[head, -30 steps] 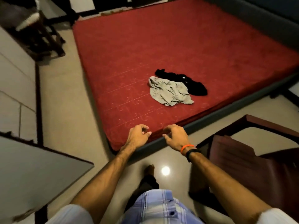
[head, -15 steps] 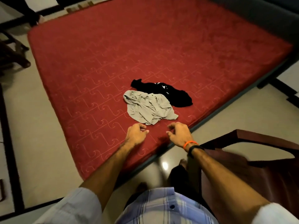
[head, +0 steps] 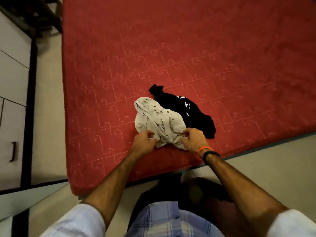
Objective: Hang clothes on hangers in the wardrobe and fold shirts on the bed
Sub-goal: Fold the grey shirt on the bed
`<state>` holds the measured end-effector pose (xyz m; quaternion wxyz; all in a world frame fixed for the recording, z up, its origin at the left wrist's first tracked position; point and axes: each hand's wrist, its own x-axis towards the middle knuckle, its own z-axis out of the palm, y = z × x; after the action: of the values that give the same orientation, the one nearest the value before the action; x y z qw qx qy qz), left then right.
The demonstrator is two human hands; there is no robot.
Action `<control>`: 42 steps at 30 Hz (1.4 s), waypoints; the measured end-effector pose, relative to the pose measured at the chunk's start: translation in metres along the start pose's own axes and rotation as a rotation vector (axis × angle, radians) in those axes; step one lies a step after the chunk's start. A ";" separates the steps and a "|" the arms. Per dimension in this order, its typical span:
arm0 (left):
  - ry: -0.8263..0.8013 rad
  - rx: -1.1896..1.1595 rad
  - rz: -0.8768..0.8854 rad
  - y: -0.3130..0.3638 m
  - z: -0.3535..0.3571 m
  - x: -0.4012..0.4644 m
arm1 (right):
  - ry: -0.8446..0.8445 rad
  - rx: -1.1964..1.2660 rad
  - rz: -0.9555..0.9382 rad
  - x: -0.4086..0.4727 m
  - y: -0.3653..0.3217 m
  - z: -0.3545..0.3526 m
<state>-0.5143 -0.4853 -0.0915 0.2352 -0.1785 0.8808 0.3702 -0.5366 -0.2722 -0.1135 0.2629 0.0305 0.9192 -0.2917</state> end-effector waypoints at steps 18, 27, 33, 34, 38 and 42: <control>0.114 -0.198 -0.540 -0.026 0.093 0.199 | -0.211 -0.157 0.306 0.217 0.036 0.040; 0.492 -0.665 -0.508 -0.048 0.078 0.185 | -0.323 0.236 0.061 0.219 -0.028 0.074; 0.935 -0.887 -0.607 -0.100 0.024 0.134 | -0.562 0.268 -0.182 0.201 -0.107 0.129; 0.985 -0.901 -0.613 -0.109 0.018 0.124 | -0.589 0.281 -0.210 0.197 -0.118 0.138; 1.114 -0.922 -0.709 -0.138 0.011 0.083 | -0.707 0.120 -0.278 0.178 -0.148 0.162; 0.836 -0.906 -0.931 -0.162 0.032 0.061 | -0.679 -0.358 -0.340 0.169 -0.139 0.176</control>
<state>-0.4768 -0.5777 -0.2360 -0.0815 -0.7342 0.4931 0.4595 -0.6292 -0.5008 -0.2476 0.5002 -0.2658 0.8084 -0.1603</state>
